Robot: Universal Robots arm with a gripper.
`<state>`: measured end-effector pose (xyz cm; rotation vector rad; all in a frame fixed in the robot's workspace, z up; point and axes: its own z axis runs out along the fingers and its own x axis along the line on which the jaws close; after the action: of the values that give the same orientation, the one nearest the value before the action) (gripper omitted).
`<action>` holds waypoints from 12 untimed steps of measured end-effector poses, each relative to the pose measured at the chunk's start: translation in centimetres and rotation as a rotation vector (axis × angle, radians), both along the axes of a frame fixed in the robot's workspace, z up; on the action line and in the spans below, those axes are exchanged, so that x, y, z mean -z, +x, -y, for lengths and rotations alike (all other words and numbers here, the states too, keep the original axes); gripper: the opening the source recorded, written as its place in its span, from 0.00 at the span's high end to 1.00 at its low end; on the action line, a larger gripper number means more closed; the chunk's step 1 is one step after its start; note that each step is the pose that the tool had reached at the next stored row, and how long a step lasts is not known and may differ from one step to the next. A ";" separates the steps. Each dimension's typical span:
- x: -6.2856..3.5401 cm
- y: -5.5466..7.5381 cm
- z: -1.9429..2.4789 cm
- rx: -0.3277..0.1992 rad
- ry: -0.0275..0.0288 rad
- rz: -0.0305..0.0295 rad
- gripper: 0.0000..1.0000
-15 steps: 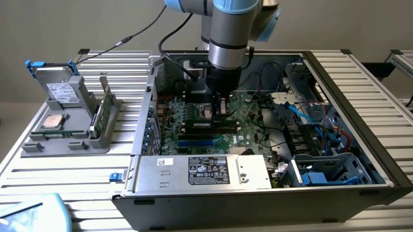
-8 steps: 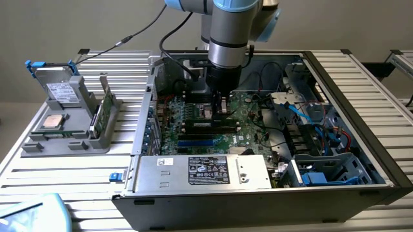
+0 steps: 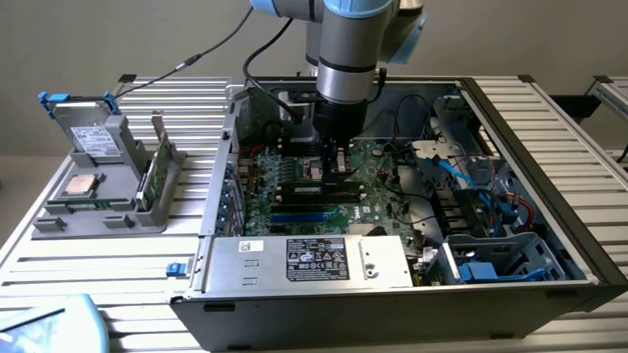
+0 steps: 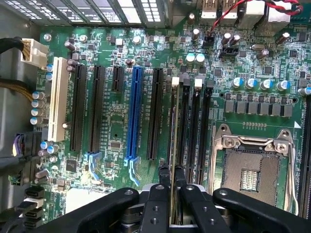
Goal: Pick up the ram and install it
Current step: 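Insert the ram into the slot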
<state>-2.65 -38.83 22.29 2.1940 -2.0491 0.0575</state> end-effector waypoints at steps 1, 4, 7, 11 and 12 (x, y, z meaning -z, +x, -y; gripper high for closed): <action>0.00 0.0 0.00 0.000 0.0001 0.0000 0.86; 0.01 0.0 0.01 -0.002 0.0003 0.0001 0.86; 0.01 0.0 0.08 -0.003 0.0001 0.0000 0.86; 0.00 0.0 0.15 -0.003 0.0000 0.0000 0.86; 0.01 0.0 0.17 -0.003 0.0001 0.0001 0.86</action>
<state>-2.65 -39.00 22.29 2.1977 -2.0454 0.0578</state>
